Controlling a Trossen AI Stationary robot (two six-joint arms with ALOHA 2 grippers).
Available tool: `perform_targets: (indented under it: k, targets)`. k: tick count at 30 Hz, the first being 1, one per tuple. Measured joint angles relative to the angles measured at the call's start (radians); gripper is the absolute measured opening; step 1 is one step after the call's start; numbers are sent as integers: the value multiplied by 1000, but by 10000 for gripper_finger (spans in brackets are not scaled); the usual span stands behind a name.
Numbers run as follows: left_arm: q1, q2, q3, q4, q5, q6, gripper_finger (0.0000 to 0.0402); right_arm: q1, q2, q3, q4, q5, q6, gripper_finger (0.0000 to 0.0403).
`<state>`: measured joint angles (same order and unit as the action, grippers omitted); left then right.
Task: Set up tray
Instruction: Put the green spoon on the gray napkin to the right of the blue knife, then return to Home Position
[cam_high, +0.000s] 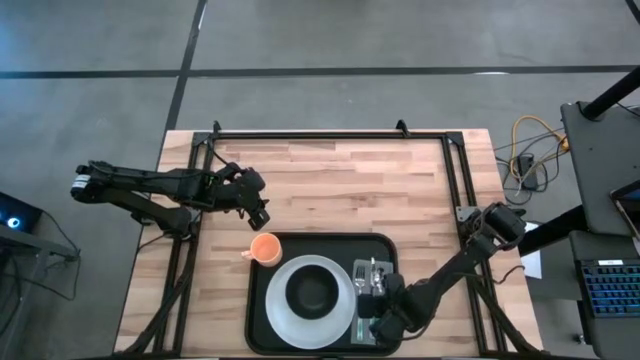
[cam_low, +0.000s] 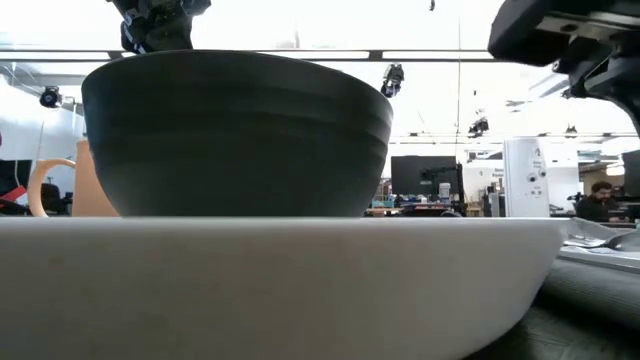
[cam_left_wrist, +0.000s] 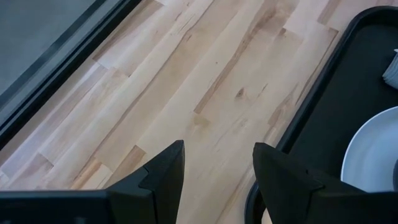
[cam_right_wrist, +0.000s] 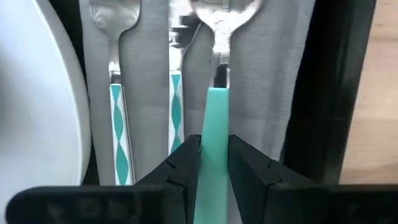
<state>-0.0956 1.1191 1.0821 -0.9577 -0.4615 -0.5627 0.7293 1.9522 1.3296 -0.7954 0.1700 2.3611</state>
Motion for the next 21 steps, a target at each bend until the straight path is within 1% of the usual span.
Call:
perform_targets:
  k: [9, 12, 16, 18, 21]
  targets:
    - [0, 0, 0, 1, 0, 0, 171, -3, -6, 36, 8, -16, -6, 139]
    - [0, 0, 0, 2, 0, -1, 171, -2, -16, 47, -45, -16, 0, 159]
    - [0, 0, 3, 6, 8, -1, 171, 1, -50, 71, -186, -13, 19, 175]
    - [0, 0, 11, 14, 20, -1, 171, 5, -79, 87, -267, 18, 20, 179]
    - [0, 0, 18, 25, 23, -1, 171, 5, -141, 110, -384, 127, -6, 179]
